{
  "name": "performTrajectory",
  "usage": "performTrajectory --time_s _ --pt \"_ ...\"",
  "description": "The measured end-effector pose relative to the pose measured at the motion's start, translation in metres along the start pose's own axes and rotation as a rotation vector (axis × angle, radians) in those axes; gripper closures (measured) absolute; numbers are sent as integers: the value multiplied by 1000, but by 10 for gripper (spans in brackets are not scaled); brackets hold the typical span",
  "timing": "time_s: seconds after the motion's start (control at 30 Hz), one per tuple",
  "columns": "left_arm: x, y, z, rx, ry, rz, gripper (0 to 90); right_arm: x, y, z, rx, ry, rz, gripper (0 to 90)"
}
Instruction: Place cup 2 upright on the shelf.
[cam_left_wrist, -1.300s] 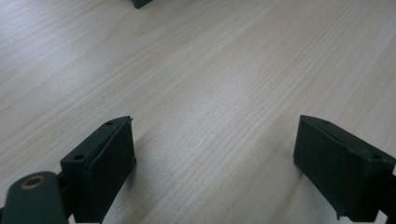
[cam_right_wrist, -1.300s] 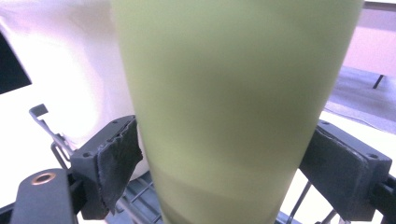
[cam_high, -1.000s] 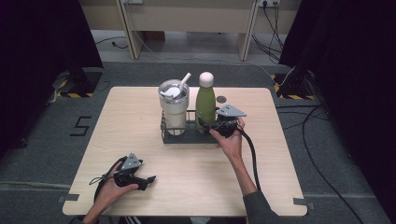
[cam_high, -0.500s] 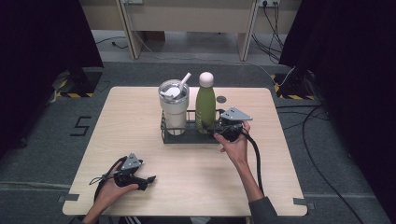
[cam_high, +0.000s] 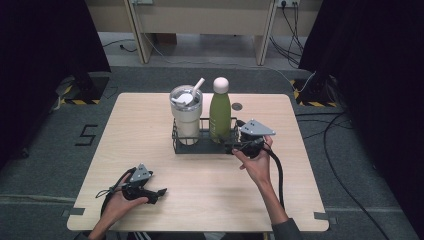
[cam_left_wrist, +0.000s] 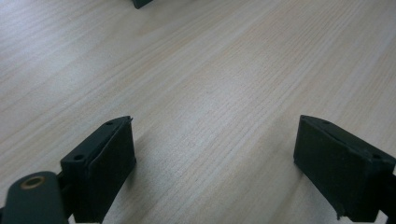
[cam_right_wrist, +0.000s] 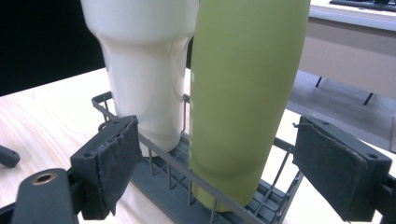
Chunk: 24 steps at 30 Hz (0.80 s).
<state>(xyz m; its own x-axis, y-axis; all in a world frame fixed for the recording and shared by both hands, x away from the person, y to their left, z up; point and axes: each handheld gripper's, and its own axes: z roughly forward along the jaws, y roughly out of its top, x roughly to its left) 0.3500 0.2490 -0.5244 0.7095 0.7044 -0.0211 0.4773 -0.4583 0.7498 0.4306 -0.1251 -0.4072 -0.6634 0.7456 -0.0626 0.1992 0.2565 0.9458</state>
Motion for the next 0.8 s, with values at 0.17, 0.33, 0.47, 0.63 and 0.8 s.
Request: performTrajectory --time_s 0.17,0.33,0.47,0.63,0.8 --pt "0 0 0 0 0 -1 118 2 -2 -7 0 7 0 152" --pt "0 0 0 0 0 0 118 5 -2 -14 -12 9 2 152" --pt "0 0 0 0 1 0 118 8 -4 -19 -12 14 -1 152" --pt "0 0 0 0 1 0 118 11 -6 -25 -10 24 -5 153" --pt "0 0 0 0 1 0 118 12 -6 -30 -24 27 0 153"
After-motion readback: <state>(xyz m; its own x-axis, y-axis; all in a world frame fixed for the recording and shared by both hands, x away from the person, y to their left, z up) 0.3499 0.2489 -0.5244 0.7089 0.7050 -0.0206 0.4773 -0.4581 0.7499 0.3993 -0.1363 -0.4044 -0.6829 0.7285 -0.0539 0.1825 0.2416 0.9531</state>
